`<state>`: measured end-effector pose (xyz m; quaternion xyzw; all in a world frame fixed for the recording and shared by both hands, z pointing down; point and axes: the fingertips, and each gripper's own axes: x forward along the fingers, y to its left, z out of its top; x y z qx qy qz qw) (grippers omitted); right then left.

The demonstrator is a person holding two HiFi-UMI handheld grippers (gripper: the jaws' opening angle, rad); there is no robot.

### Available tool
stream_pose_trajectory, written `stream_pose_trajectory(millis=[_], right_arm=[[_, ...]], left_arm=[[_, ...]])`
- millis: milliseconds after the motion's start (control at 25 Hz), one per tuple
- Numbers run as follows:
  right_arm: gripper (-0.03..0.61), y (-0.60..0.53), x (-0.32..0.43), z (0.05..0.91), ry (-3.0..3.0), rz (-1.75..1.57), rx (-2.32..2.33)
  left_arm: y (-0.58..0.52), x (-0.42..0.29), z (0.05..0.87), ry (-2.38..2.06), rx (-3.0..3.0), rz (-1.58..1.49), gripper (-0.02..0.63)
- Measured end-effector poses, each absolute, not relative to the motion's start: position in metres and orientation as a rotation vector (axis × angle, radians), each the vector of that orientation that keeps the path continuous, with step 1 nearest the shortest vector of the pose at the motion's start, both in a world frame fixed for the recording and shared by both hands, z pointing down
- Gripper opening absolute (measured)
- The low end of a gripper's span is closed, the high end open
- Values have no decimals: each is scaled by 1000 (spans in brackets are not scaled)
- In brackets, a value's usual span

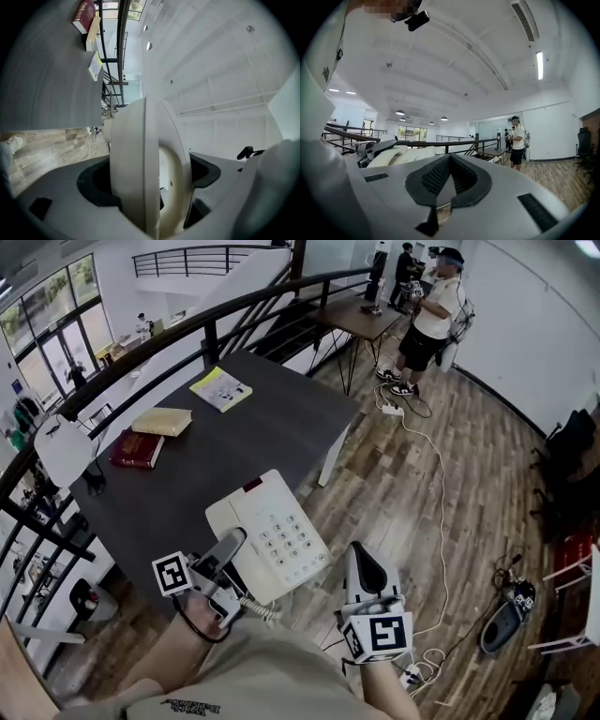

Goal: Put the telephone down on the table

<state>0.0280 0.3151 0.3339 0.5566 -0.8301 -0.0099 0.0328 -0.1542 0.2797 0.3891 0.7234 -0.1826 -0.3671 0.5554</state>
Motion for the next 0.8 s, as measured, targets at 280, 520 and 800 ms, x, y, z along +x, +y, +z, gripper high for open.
stream_pose_trajectory(millis=[280, 520, 800], right_arm=[[2, 228, 34, 340, -2522, -43, 1700], [2, 136, 45, 339, -2487, -36, 1689], [2, 24, 57, 333, -2463, -26, 1665]], left_arm=[[194, -143, 403, -413, 1685, -857, 434], [98, -130, 408, -395, 1669, -853, 434], [-9, -113, 403, -375, 1646, -848, 434]])
